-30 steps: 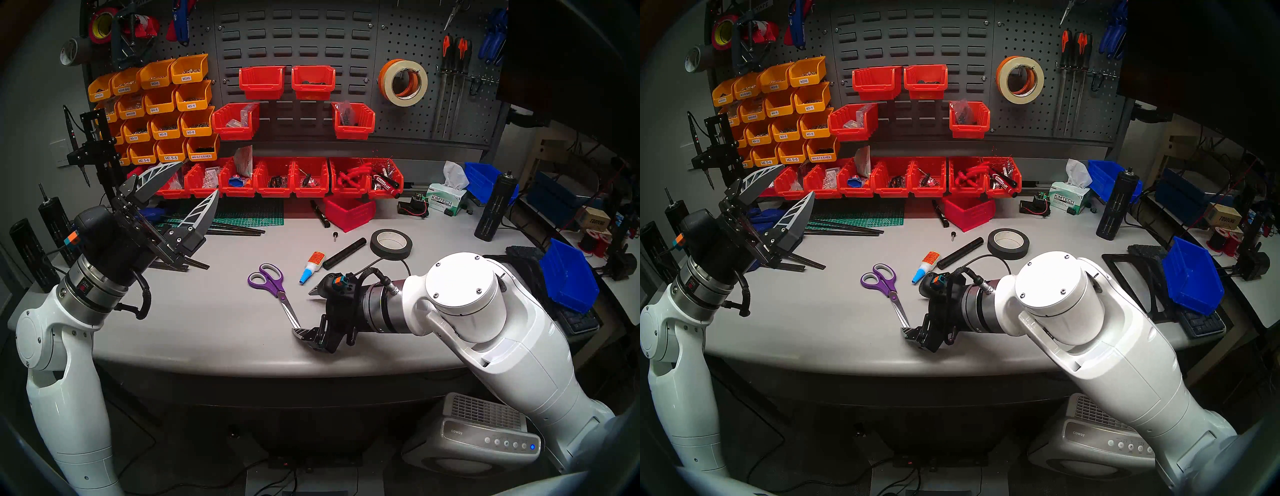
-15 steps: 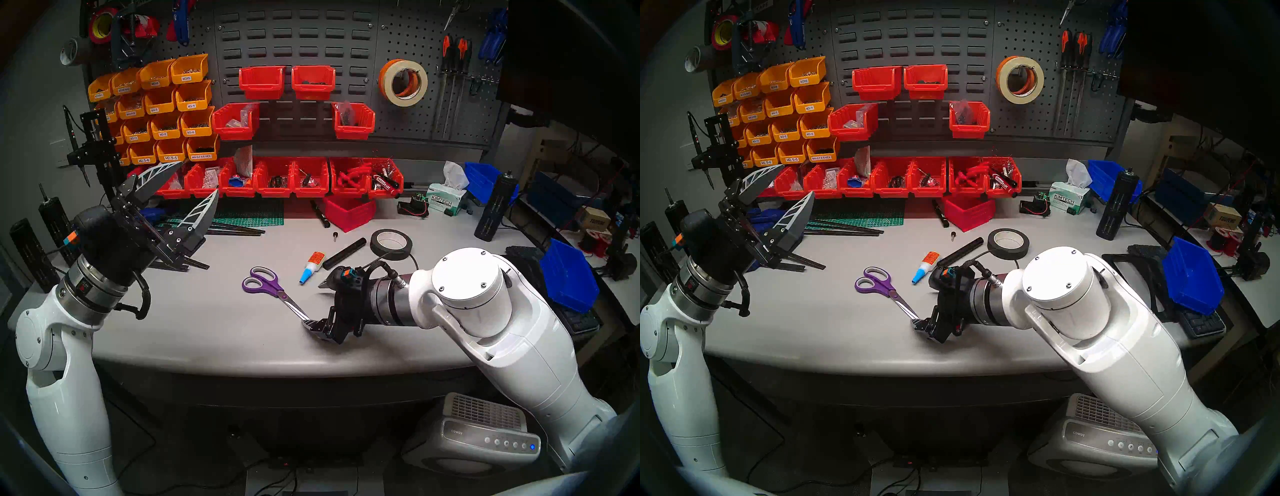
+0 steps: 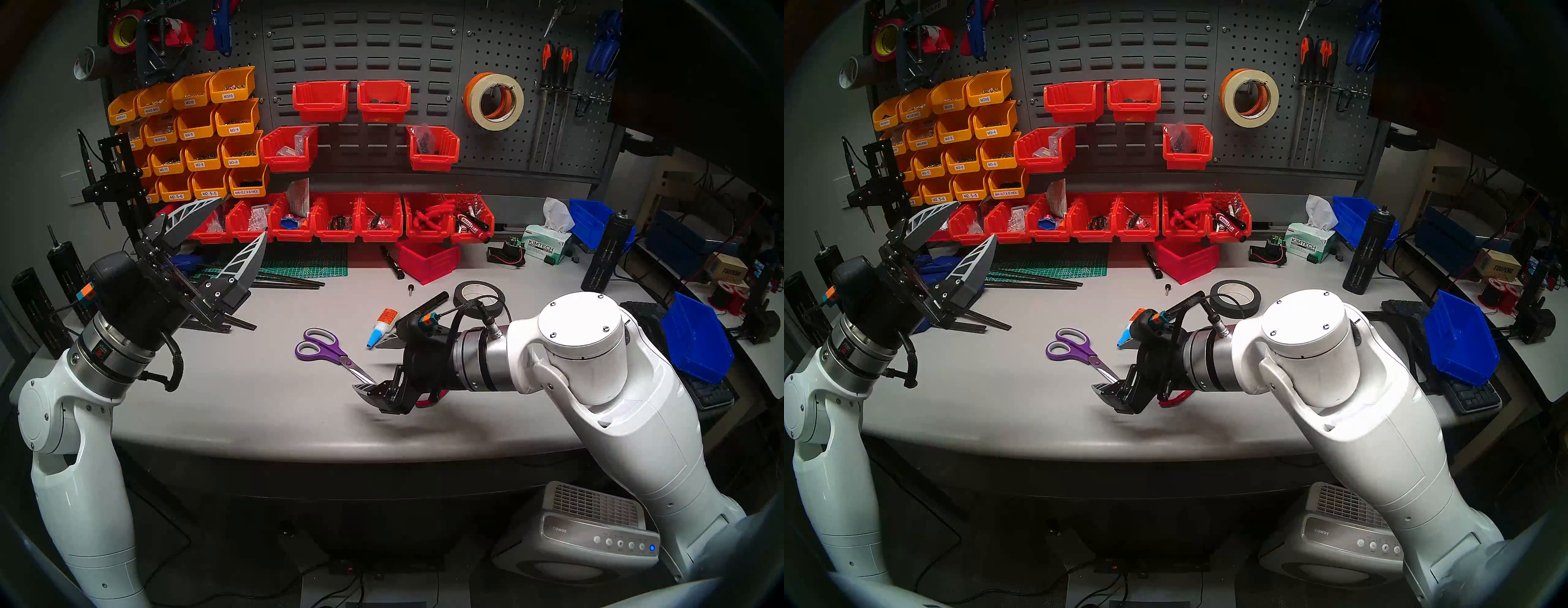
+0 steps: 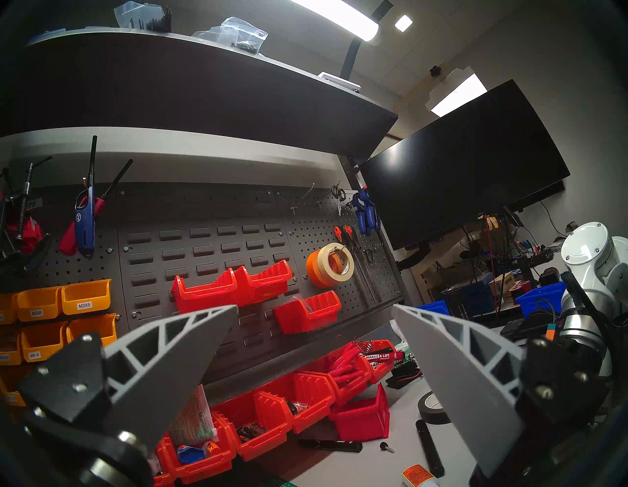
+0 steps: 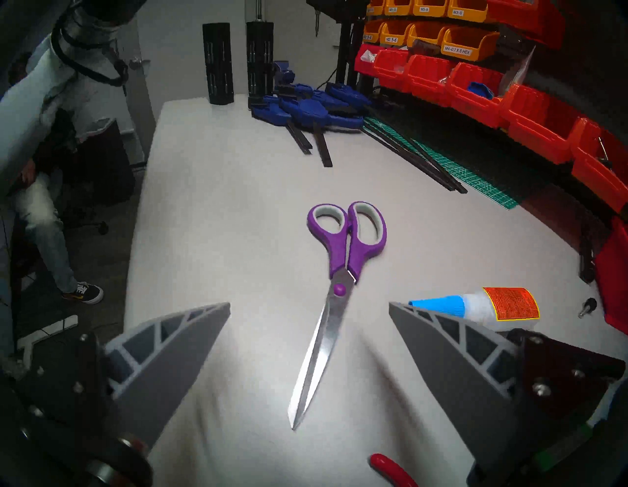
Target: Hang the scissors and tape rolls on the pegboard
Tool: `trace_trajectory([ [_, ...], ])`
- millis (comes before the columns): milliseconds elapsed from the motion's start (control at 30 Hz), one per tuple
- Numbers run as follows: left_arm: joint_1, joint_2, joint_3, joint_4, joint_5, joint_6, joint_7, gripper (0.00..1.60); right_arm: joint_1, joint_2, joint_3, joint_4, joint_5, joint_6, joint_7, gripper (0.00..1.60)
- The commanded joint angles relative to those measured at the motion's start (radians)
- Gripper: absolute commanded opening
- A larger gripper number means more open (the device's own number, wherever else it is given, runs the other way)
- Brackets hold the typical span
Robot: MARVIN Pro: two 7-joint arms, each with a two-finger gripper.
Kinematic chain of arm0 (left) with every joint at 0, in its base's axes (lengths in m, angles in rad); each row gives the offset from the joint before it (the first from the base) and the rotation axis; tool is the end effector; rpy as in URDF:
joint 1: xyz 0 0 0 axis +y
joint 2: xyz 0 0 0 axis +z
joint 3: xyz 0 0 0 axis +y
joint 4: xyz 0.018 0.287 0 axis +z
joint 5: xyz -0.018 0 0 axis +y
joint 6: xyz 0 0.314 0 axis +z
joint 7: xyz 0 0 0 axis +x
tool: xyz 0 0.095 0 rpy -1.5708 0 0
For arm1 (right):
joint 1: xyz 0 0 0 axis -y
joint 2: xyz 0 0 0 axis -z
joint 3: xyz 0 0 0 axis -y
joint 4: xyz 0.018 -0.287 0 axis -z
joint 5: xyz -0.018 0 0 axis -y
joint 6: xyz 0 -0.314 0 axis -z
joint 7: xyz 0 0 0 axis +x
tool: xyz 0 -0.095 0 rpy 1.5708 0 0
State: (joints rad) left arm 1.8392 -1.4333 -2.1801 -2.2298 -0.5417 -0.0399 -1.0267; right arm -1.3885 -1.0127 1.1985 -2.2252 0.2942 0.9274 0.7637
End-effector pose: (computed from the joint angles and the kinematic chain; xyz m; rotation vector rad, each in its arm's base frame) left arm 0.2590 0.1144 -0.1013 1.2812 -0.7980 2.3866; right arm 0.3109 0.1053 -0.1434 -1.8919 -1.3024 -1.1170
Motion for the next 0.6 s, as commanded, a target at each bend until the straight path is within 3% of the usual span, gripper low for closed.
trace_trajectory([
  [0, -0.015, -0.001, 0.003, -0.017, -0.011, -0.001, 0.002, 1.60, 0.033, -0.092, 0.014, 0.017, 0.060, 0.033, 0.000, 1.60],
  [67, -0.015, -0.001, 0.003, -0.018, -0.012, 0.000, 0.004, 1.60, 0.046, -0.093, 0.001, 0.032, 0.063, 0.033, 0.001, 1.51],
  [167, -0.016, -0.001, 0.003, -0.017, -0.012, 0.000, 0.004, 1.60, 0.066, -0.092, -0.025, 0.055, 0.069, 0.033, 0.006, 1.54],
  [500, -0.021, 0.003, 0.000, -0.011, -0.015, 0.001, 0.008, 1.60, 0.120, -0.052, -0.098, 0.093, 0.069, 0.033, 0.005, 1.14],
  [567, -0.021, 0.004, -0.002, -0.010, -0.015, 0.000, 0.009, 1.60, 0.124, -0.053, -0.095, 0.097, 0.076, 0.033, 0.004, 0.77],
])
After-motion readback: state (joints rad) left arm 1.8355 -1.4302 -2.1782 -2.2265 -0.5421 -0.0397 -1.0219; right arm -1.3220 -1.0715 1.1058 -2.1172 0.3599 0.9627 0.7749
